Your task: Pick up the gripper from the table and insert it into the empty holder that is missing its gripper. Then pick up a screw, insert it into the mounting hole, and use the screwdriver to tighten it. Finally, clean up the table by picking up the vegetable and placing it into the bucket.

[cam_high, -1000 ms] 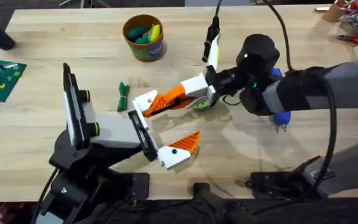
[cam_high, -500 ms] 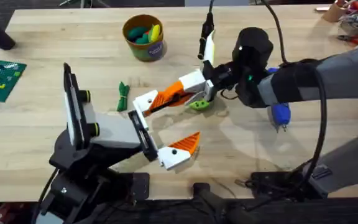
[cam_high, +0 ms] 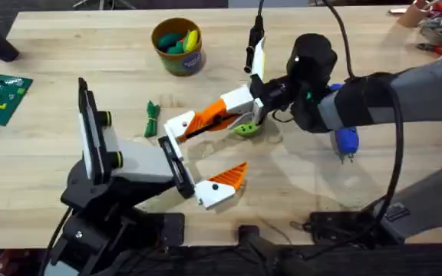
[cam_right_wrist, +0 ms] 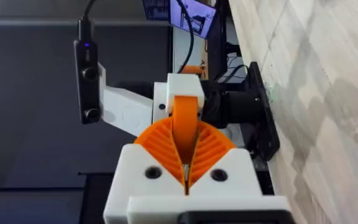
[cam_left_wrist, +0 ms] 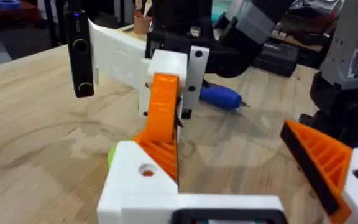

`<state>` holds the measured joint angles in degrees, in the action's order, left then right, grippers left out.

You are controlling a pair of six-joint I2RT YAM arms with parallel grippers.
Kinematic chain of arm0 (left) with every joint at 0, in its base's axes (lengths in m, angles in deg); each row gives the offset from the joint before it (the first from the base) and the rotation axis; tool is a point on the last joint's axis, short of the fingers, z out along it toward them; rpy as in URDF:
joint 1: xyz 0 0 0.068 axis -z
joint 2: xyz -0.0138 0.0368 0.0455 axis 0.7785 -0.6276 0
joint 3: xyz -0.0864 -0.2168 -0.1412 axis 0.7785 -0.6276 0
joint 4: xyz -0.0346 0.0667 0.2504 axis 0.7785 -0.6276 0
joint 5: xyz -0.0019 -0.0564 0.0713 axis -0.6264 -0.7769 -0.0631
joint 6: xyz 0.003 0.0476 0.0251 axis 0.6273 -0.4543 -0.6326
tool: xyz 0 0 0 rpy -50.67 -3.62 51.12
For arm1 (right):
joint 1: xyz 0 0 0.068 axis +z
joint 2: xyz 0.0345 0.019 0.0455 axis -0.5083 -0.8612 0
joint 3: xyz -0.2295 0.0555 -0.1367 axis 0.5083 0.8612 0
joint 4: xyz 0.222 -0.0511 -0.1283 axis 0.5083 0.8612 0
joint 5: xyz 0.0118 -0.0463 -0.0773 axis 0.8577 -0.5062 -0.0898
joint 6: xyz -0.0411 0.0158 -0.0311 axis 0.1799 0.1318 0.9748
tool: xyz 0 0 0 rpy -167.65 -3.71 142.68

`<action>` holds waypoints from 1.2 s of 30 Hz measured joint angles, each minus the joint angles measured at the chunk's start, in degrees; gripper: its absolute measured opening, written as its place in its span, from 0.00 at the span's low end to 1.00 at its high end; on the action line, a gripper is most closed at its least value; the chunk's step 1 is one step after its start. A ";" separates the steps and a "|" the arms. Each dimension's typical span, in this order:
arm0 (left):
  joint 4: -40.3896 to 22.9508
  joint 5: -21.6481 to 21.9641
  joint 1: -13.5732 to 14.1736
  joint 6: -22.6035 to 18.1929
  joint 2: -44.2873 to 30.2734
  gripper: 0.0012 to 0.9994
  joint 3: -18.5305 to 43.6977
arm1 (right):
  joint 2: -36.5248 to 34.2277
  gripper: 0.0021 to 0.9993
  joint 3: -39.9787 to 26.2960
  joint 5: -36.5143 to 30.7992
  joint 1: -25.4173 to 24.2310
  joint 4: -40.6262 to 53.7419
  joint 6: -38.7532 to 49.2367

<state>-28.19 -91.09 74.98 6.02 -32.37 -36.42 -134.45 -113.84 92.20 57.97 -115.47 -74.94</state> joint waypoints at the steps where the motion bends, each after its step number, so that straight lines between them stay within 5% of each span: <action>1: 0.00 0.01 0.00 -0.01 0.00 0.99 -0.01 | 0.00 0.02 0.00 -0.02 0.00 -0.01 0.01; 30: 0.00 0.12 0.00 -0.01 0.00 0.99 0.01 | 0.01 0.02 0.00 -0.19 0.00 -0.01 0.01; 34: 0.02 -0.21 0.01 -0.12 -0.01 0.99 -0.01 | 0.00 0.24 -0.02 -1.02 0.00 0.22 0.23; 36: 0.00 -0.74 0.20 -0.18 0.01 0.99 -0.01 | 0.00 0.48 -0.13 -1.93 0.00 0.24 0.01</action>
<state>-28.19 -91.83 75.18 5.84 -32.37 -36.43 -134.45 -113.97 90.27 57.97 -115.23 -74.93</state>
